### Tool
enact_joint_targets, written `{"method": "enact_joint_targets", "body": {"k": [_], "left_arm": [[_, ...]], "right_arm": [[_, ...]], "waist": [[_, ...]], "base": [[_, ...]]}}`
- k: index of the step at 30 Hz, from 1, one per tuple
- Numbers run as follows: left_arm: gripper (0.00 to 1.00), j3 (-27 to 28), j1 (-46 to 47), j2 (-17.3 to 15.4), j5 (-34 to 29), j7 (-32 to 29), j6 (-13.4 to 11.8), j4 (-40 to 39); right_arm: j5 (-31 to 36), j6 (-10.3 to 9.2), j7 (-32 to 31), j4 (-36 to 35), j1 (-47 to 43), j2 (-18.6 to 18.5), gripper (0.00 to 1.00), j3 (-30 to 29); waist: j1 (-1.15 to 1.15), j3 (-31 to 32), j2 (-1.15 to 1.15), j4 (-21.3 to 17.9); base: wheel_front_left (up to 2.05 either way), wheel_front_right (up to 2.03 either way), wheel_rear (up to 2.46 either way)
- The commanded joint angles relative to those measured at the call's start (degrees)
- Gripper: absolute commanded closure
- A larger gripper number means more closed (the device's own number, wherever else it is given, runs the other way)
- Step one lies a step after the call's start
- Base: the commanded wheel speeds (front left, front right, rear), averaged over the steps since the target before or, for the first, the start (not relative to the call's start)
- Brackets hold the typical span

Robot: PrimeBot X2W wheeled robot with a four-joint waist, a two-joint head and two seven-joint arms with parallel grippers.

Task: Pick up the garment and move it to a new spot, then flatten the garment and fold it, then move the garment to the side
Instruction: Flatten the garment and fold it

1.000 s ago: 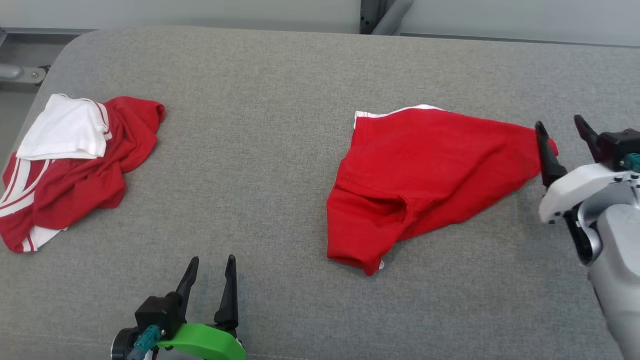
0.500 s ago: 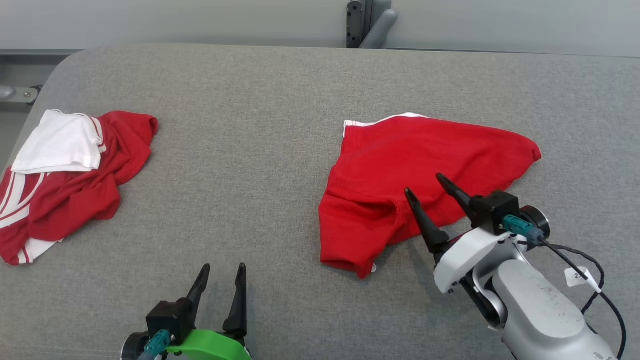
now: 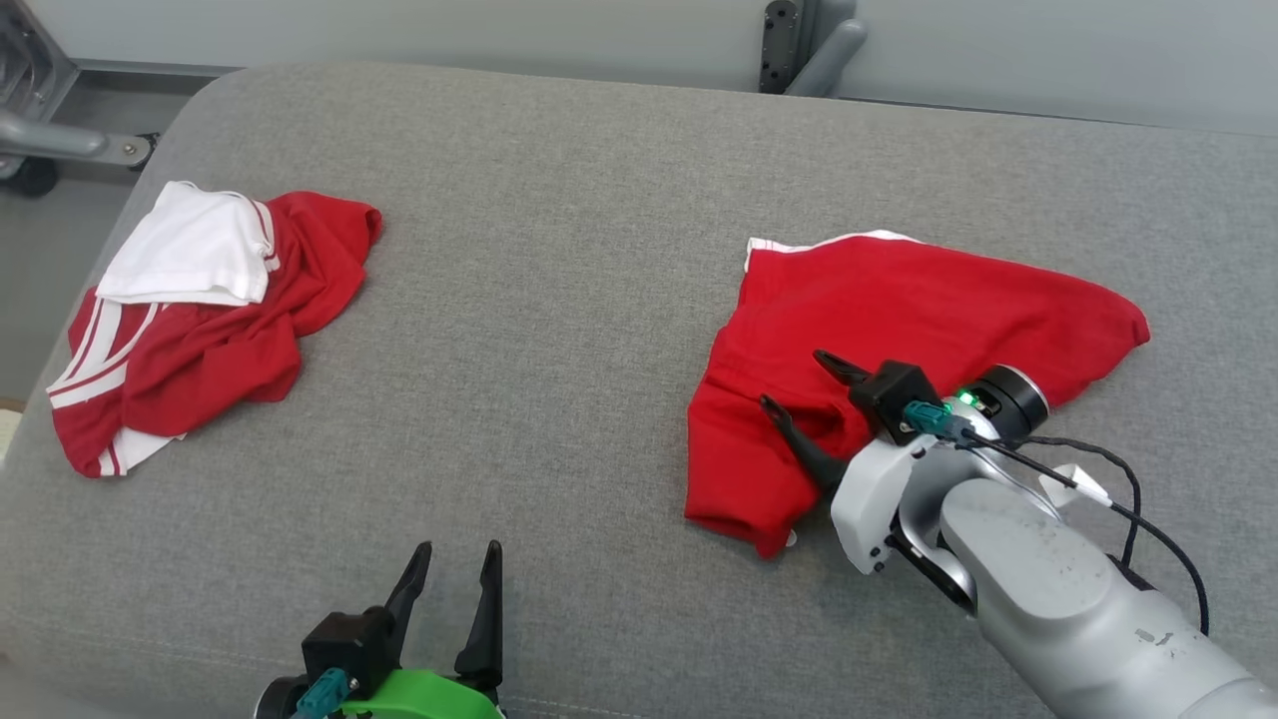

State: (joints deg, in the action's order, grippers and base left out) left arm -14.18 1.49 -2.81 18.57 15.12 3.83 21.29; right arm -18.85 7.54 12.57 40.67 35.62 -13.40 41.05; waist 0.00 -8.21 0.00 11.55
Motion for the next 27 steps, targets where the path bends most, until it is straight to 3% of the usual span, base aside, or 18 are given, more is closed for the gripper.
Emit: {"method": "enact_joint_targets", "body": {"k": [1,6,7,8,9,10,20,27], "left_arm": [[0.00,0.03,-0.48,-0.17,0.63,0.04,-0.36,-0.01],[0.00,-0.76,-0.04,-0.17,1.66,0.04,-0.94,-0.32],[0.00,-0.83,-0.05,-0.17,1.77,0.04,-1.09,-0.41],[0.00,-0.89,-0.07,-0.17,1.92,0.04,-1.03,-0.49],[0.00,-0.99,-0.11,-0.17,1.99,0.04,-1.15,-0.55],[0.00,-1.06,-0.09,-0.17,2.02,0.04,-1.22,-0.59],[0.00,-2.12,1.82,-0.17,2.81,0.04,-1.22,-1.48],[0.00,-5.01,3.50,-0.17,4.11,0.04,-1.30,-2.12]], "right_arm": [[0.82,-0.10,-0.48,1.10,1.00,0.17,0.00,0.63],[0.32,-0.10,-1.79,5.50,3.63,0.67,0.10,2.57],[0.07,-0.10,-2.02,6.12,3.76,0.65,0.22,2.89],[-0.19,-0.10,-2.29,6.69,3.86,0.67,0.53,3.11],[-0.38,-0.10,-2.46,7.31,4.00,0.64,0.69,3.30],[-0.54,-0.10,-2.62,7.82,4.17,0.57,1.00,3.40],[-2.73,-0.10,0.88,9.09,7.79,-0.44,1.00,1.11],[1.03,-0.10,2.70,2.86,16.29,-2.52,1.00,-2.40]], "waist": [[0.00,-0.54,0.00,0.91],[0.00,-1.24,0.00,1.82],[0.00,-1.31,0.00,1.84],[0.00,-1.37,0.00,1.84],[0.00,-1.43,0.00,1.83],[0.00,-1.52,0.00,1.81],[0.00,-3.20,0.00,2.59],[0.00,-5.75,0.00,7.97]], "base": [[0.00,0.00,0.00],[0.00,0.00,0.00],[0.00,0.00,0.00],[0.00,0.00,0.00],[0.00,0.00,0.00],[0.00,0.00,0.00],[0.00,0.00,0.00],[0.00,0.00,0.00]]}}
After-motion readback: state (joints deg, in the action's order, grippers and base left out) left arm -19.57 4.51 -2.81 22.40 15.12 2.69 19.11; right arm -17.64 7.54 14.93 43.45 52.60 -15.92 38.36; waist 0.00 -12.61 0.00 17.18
